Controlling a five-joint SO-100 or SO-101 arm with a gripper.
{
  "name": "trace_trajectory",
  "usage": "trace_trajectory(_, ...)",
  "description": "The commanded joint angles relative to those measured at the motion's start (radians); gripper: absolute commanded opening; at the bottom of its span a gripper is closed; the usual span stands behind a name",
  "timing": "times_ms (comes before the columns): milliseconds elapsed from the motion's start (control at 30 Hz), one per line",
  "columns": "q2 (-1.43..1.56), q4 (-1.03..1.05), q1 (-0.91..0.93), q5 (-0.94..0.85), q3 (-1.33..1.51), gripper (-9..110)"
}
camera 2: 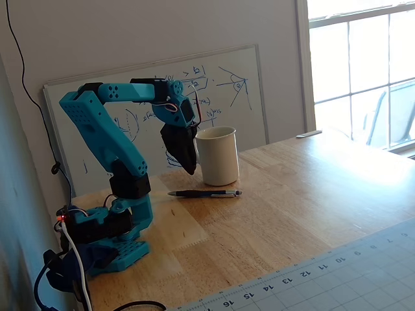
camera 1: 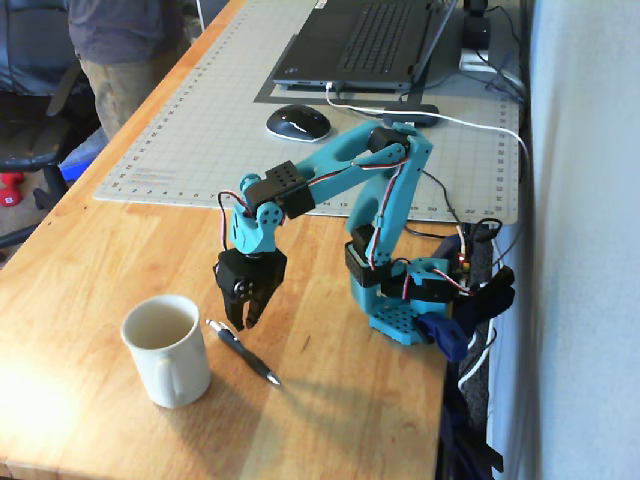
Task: Grasp a pen and put it in a mug.
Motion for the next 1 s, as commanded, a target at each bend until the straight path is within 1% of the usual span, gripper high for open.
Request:
trace_trajectory(0, -0.002, -0.014, 0.021, -0.17, -0.074, 5)
trace_trajectory(133, -0.057, -0.015, 0.095, -0.261, -0.075, 5)
trace_trajectory(333, -0.075, -0.015, 0.186, -0.273, -0.077, 5)
trace_trajectory(800, -0.083, -0.015, 0.152, -0.275, -0.08, 5)
trace_trajectory(867, -0.087, -0.015, 0.15, -0.275, -0.08, 6)
trace_trajectory(967, -0.089, -0.015, 0.15, -0.275, -0.077, 11)
